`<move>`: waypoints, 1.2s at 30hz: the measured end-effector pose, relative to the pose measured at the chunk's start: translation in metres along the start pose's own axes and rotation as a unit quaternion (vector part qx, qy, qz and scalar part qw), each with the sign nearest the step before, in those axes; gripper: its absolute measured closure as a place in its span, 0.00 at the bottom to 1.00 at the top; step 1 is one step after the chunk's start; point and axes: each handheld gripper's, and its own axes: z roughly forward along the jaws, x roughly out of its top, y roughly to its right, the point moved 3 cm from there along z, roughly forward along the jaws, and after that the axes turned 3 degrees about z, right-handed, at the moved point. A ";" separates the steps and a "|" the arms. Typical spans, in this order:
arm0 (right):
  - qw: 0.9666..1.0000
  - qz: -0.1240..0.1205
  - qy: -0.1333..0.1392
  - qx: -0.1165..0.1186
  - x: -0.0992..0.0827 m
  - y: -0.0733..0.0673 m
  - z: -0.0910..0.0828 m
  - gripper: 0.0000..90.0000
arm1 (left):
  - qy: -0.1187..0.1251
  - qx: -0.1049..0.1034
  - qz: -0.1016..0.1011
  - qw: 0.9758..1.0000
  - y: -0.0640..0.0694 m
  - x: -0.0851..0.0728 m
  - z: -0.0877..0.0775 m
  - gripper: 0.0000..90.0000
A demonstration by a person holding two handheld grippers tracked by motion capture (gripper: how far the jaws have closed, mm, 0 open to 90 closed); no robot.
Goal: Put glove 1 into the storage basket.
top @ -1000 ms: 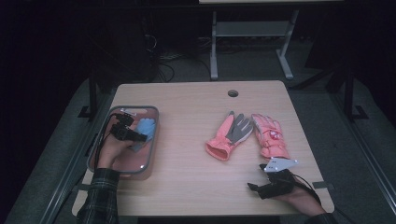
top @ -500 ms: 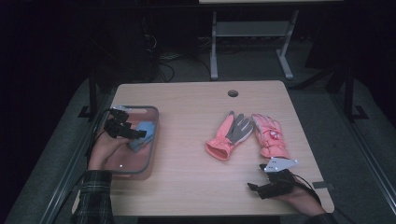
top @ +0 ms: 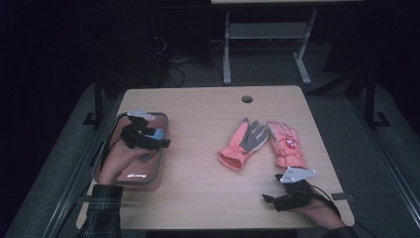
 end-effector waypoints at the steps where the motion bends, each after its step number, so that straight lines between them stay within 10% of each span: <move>1: 1.000 0.000 0.000 0.000 0.000 0.000 0.000 0.15 | 0.000 -0.003 0.002 1.000 0.003 0.001 0.001 0.17; 17: 1.000 0.004 0.000 -0.003 0.000 -0.001 0.000 0.14 | 0.005 -0.045 0.051 0.998 0.072 0.014 0.033 0.17; 36: 1.000 0.003 -0.001 -0.004 0.000 0.000 0.000 0.14 | -0.006 -0.062 0.102 0.993 0.126 -0.034 0.079 0.17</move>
